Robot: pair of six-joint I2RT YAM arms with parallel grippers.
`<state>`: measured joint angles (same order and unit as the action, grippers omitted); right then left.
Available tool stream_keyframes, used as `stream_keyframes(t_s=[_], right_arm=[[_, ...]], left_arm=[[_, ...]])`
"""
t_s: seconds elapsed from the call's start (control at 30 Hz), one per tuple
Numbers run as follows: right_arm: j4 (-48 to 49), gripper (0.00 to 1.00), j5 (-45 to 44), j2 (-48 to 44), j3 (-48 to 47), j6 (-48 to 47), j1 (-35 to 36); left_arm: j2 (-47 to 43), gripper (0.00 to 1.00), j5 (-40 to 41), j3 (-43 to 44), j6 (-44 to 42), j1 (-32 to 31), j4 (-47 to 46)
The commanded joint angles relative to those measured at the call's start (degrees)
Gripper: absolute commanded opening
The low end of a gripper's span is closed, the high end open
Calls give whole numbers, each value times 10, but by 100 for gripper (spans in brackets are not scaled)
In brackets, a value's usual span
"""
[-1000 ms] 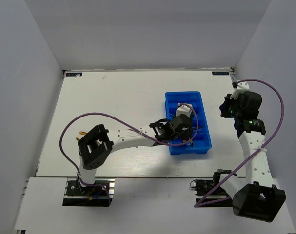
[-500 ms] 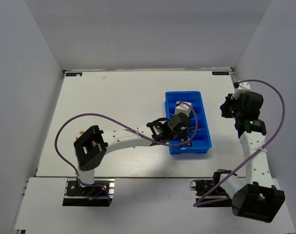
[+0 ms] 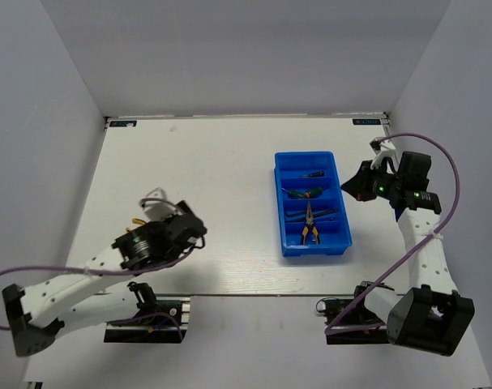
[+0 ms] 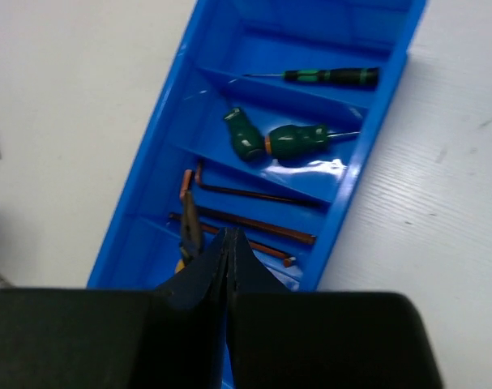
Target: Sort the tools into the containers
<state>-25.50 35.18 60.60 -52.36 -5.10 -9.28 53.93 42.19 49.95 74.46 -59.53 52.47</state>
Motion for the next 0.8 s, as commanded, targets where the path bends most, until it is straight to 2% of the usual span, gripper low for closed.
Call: stream_keyframes(t_s=[0.0, 0.13, 0.2, 0.23, 0.27, 0.3, 0.33, 0.37, 0.47, 0.5, 0.53, 0.57, 0.6, 0.63, 0.67, 0.7, 0.77], right_arm=[[-41, 0, 98, 26, -42, -24, 1], [-50, 1, 107, 44, -46, -27, 1], [-50, 1, 108, 44, -48, -25, 2], [-50, 1, 107, 44, -46, -25, 1], [-51, 1, 106, 45, -48, -25, 2], [-50, 2, 103, 45, -47, -24, 2], [-48, 2, 102, 45, -46, -25, 2], [-48, 2, 102, 45, -46, -24, 2], [-56, 2, 97, 50, -50, -27, 1], [-55, 2, 97, 48, -47, -28, 1], [-56, 2, 96, 47, -47, -30, 1], [-55, 2, 96, 47, -47, -31, 1], [-54, 4, 97, 48, -47, -29, 1], [-57, 4, 95, 47, -47, -29, 1], [-54, 4, 95, 49, -48, -29, 1], [-55, 4, 95, 48, -48, -29, 1], [-57, 6, 93, 46, -47, -30, 1]], left_arm=[[-91, 82, 65, -35, 103, 25, 129], [-88, 80, 65, -42, 126, 43, 202], [-55, 78, 65, -42, 95, 49, 200], [4, 75, 65, -31, 49, 49, 174], [42, 73, 45, -24, -101, 49, 131], [86, 72, 32, 1, -147, 49, 81], [132, 67, 21, 22, -182, 49, 70], [224, 64, 21, 75, -224, 49, 69], [325, 62, 28, 173, -313, 54, 56], [357, 65, 18, 190, -408, 63, 33], [366, 71, -37, 200, -468, 71, -46], [371, 82, -69, 220, -509, 82, -80], [377, 85, -103, 230, -571, 111, -115], [401, 88, -172, 247, -584, 128, -137], [416, 89, -205, 288, -594, 146, -142], [430, 91, -234, 305, -599, 184, -142], [454, 93, -328, 334, -600, 221, -167]])
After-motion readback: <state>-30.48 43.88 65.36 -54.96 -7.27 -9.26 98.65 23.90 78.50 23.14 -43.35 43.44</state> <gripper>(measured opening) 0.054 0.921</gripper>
